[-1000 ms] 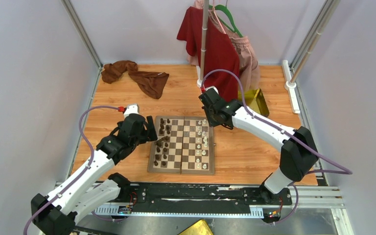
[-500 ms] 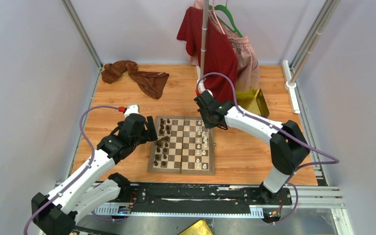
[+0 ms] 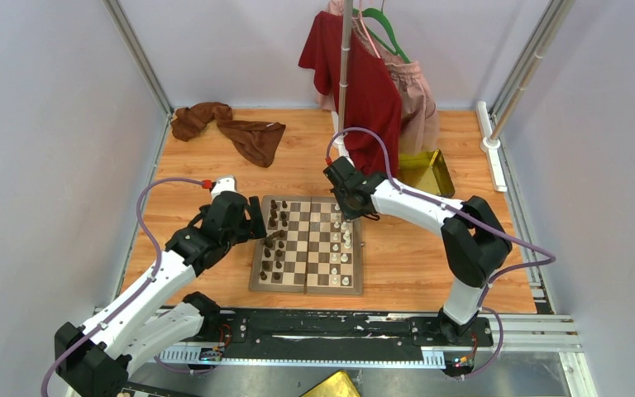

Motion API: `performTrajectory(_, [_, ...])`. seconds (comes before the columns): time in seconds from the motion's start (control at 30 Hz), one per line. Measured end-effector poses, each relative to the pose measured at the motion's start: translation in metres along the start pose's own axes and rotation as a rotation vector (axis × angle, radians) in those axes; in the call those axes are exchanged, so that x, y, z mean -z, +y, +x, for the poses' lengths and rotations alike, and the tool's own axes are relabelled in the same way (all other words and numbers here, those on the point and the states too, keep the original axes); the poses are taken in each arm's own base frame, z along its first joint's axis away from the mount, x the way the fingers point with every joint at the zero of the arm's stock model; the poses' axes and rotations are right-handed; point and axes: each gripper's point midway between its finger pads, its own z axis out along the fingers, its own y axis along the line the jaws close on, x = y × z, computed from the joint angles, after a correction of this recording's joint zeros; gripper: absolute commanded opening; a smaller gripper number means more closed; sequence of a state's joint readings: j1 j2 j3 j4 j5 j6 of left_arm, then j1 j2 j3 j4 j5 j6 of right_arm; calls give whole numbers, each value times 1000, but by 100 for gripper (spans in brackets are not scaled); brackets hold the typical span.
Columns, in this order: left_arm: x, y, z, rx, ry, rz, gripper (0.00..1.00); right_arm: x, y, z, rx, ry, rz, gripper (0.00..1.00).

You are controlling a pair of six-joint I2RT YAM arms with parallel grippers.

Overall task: Set up the chess pieces on the board
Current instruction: Place the chess piece on the chessboard.

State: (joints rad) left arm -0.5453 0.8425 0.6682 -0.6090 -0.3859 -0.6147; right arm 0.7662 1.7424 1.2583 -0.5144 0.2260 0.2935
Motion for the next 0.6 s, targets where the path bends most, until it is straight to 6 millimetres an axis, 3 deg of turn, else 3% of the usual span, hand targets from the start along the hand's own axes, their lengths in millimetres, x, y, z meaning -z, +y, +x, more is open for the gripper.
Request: performTrajectory(0.6, [-2,1,2,-11,8,-6,100,-11,8,-6,6,7,-19,0])
